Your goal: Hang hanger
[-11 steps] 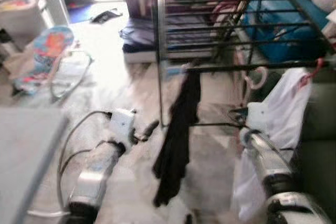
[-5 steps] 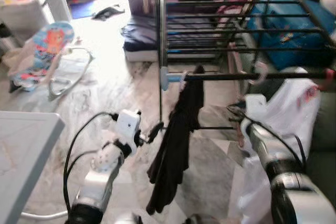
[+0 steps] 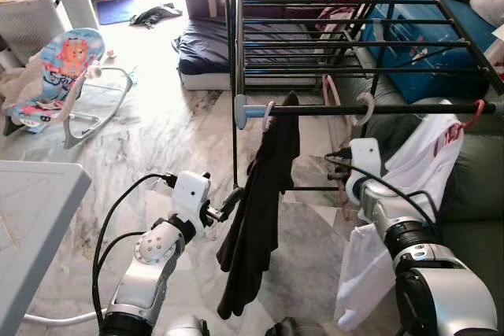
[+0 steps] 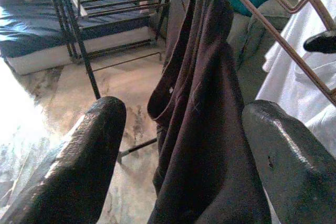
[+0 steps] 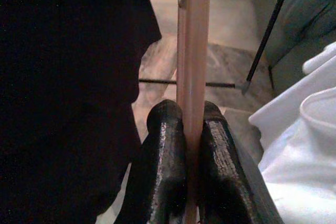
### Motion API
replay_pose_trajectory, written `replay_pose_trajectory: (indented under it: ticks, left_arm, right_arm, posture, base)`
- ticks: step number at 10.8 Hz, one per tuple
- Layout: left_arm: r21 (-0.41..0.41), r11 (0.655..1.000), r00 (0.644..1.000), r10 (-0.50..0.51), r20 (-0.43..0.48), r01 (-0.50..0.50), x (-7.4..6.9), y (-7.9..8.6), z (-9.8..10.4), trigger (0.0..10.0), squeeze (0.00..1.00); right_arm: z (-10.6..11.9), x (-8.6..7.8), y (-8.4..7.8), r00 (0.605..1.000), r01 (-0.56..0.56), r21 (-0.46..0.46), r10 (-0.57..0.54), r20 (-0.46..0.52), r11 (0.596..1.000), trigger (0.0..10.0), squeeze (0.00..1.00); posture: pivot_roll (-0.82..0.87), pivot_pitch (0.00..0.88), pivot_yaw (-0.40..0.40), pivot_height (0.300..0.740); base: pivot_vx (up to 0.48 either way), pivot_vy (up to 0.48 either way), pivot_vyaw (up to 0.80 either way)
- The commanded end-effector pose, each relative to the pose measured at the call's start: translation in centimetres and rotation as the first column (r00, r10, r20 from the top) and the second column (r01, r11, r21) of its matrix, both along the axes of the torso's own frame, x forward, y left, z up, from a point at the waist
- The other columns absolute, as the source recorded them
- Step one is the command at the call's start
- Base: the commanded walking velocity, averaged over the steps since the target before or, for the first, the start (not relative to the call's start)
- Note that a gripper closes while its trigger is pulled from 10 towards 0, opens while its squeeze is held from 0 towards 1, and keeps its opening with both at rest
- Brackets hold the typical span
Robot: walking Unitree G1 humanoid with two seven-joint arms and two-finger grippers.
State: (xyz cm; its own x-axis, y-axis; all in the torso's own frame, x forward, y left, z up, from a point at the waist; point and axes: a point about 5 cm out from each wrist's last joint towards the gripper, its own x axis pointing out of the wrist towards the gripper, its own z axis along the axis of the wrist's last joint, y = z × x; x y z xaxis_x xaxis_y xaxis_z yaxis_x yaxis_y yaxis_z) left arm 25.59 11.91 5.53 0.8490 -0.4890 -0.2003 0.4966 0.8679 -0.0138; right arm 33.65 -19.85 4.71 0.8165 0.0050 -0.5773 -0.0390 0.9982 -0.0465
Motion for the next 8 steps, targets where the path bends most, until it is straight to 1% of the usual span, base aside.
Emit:
replay_pose_trajectory:
  ticks: [1,2,4,5,6,8]
  left_arm:
    - [0.014,1.000,1.000,0.009,0.011,-0.010,0.1,0.2,0.3,10.0,0.00]
    - [0.019,1.000,1.000,0.005,0.003,-0.005,0.0,-0.2,0.2,10.0,0.00]
    - [0.029,1.000,1.000,-0.004,-0.003,0.004,0.0,-0.4,0.1,10.0,0.00]
    - [0.033,0.999,1.000,-0.001,-0.001,0.001,0.2,-0.4,0.1,10.0,0.00]
    - [0.033,0.999,1.000,0.000,0.000,0.000,0.3,-0.4,0.1,10.0,0.00]
    - [0.036,0.999,1.000,0.001,-0.002,-0.001,0.5,-0.8,0.1,10.0,0.00]
  right_arm:
    - [-1.0,-0.6,0.2,0.998,-0.002,0.014,0.003,-0.059,1.000,10.0,0.00]
    - [-2.0,-1.3,-0.1,0.995,0.032,0.031,-0.029,-0.093,0.999,10.0,0.00]
    - [-2.7,-2.1,-0.9,0.990,0.083,0.011,-0.081,-0.116,0.996,10.0,0.00]
    - [-2.7,-2.1,-1.2,0.988,0.117,0.003,-0.116,-0.098,0.993,10.0,0.00]
    - [-2.6,-2.1,-1.4,0.988,0.123,0.004,-0.123,-0.092,0.992,10.0,0.00]
    - [-1.8,-1.6,-2.6,0.982,0.187,-0.018,-0.188,-0.036,0.982,10.0,0.00]
  posture:
    - [-0.04,0.015,-0.030,0.740]
    - [-0.04,0.011,-0.025,0.740]
    - [-0.04,0.001,-0.012,0.740]
    - [-0.04,0.000,-0.007,0.740]
    - [-0.04,0.000,-0.007,0.740]
    - [-0.05,0.000,-0.003,0.740]
  base:
    - [0.000,0.000,0.00]
    - [0.000,0.000,0.00]
    - [0.000,0.000,0.00]
    - [0.000,0.000,0.00]
    - [0.000,0.000,0.00]
    - [0.000,0.000,0.00]
